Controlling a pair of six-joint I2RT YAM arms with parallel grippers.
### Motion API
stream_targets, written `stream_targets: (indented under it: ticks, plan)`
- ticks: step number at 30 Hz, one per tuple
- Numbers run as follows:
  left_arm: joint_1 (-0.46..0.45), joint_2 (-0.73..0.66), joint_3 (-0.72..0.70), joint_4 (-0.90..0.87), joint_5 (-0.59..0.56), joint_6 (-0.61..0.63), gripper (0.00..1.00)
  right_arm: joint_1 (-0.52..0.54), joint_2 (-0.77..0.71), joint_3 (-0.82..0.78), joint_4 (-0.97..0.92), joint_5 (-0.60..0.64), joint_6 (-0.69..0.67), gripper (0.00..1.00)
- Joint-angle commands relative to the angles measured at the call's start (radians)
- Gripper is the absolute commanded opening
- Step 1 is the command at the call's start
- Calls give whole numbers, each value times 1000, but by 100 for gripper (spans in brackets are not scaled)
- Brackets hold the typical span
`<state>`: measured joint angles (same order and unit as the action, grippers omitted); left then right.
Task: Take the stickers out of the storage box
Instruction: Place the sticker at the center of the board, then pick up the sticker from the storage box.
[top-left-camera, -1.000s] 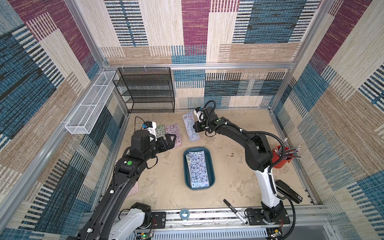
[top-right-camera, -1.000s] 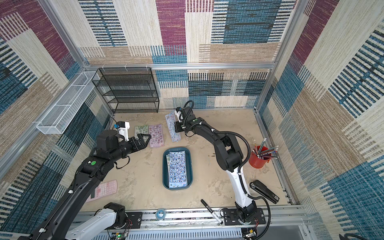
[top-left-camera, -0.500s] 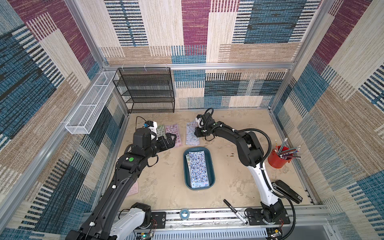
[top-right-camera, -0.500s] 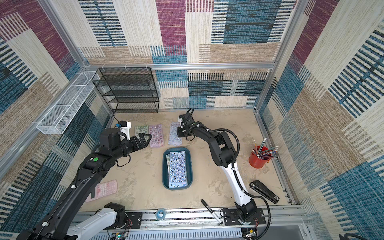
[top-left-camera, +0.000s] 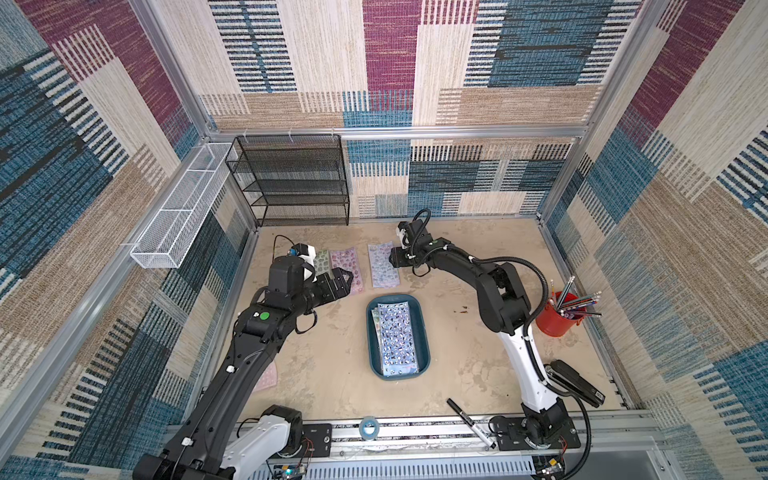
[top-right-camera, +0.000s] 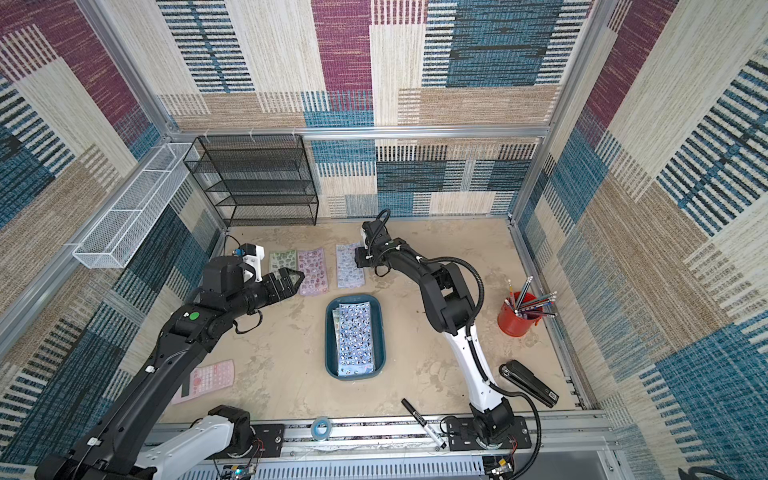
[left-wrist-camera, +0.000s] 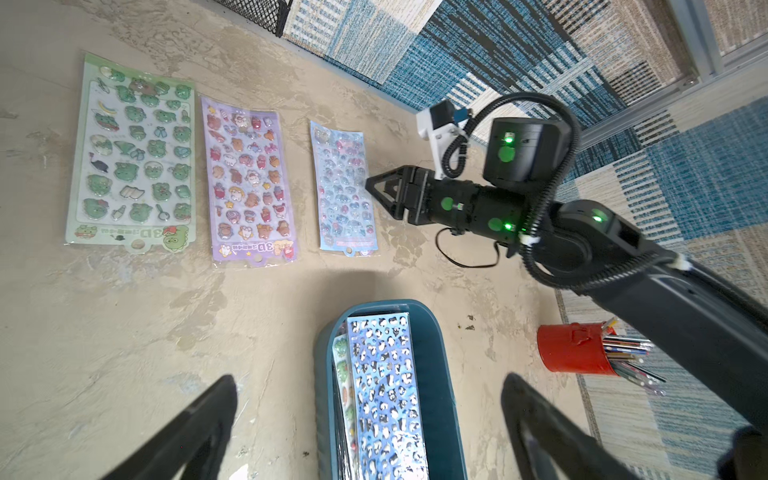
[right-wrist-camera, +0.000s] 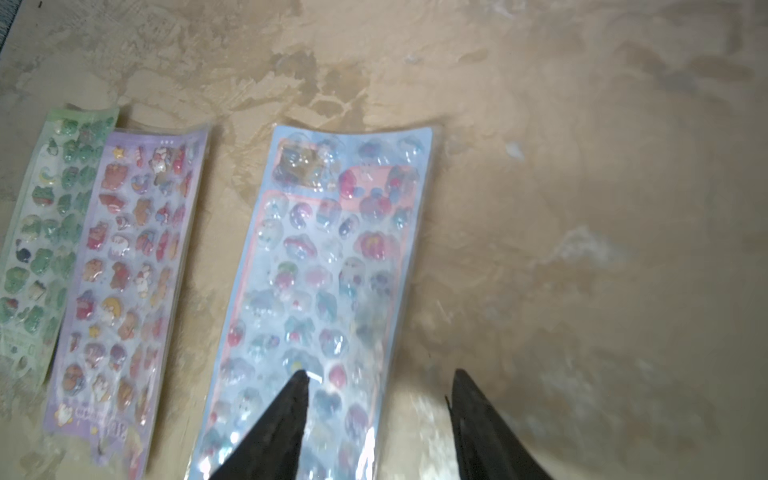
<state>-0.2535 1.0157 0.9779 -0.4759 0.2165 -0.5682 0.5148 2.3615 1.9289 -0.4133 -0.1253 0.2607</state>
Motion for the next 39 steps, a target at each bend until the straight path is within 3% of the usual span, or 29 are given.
stream_targets:
  ticks: [1, 3, 5, 8, 10, 21, 32, 39]
  plan:
    - [-1, 8, 3, -63, -16, 63, 95, 1, -160, -109, 72, 59, 18, 57]
    - [0, 19, 0, -96, -15, 86, 85, 3, -273, -229, 118, 66, 30, 55]
    - [-1, 27, -16, -118, 0, 100, 78, 9, -378, -343, 157, 61, 42, 47]
    - [-6, 39, -58, -127, 23, 97, 77, 35, -507, -492, 175, 62, 53, 11]
    - [-13, 51, -86, -126, 35, 87, 77, 71, -564, -560, 154, 86, 50, 0]
    - [-135, 150, -128, -93, -6, 49, 79, 293, -677, -802, 89, 178, 119, 0]
    - [-183, 294, -130, 10, 19, -4, 76, 377, -589, -907, 227, 44, 211, 0]
    - [-201, 375, -79, 18, 44, -14, 74, 380, -541, -981, 397, -122, 308, 0]
